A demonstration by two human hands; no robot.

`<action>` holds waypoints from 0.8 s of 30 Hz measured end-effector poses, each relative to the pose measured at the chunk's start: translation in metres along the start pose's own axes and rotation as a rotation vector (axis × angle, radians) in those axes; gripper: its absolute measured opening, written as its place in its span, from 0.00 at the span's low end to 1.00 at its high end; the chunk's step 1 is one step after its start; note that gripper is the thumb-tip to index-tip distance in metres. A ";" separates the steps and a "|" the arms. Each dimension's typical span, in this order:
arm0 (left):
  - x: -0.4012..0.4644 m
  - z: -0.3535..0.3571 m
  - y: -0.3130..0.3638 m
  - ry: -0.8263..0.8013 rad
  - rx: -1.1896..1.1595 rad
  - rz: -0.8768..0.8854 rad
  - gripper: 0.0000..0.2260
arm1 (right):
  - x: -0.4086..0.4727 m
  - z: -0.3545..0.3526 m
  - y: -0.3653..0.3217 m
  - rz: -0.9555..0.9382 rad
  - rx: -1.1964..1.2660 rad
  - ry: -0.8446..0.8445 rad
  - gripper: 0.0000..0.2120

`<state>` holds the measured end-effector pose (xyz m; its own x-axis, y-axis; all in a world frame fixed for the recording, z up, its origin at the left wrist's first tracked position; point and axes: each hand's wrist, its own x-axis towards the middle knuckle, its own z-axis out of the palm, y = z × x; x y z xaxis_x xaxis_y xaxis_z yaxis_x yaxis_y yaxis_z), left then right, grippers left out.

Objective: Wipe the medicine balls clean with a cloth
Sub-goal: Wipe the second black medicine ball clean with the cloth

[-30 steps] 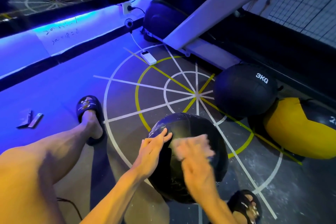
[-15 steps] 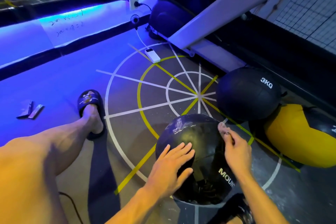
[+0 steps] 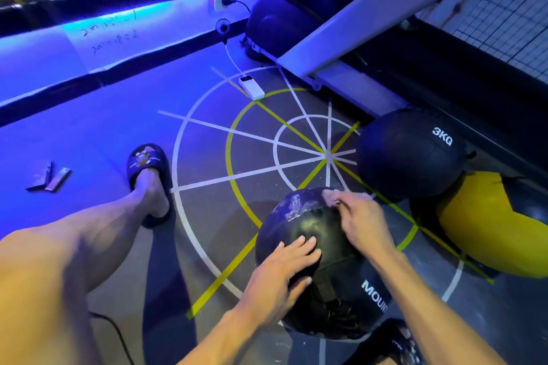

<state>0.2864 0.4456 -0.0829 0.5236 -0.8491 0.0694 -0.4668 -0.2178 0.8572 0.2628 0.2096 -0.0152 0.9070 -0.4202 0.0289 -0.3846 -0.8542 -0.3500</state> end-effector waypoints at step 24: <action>0.009 0.004 0.004 -0.065 -0.006 0.029 0.22 | 0.001 -0.003 -0.026 -0.050 -0.217 -0.122 0.13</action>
<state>0.2865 0.4352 -0.0811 0.4623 -0.8846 0.0613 -0.4769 -0.1897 0.8582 0.2729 0.2307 -0.0030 0.9349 -0.3466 -0.0771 -0.3543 -0.9244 -0.1415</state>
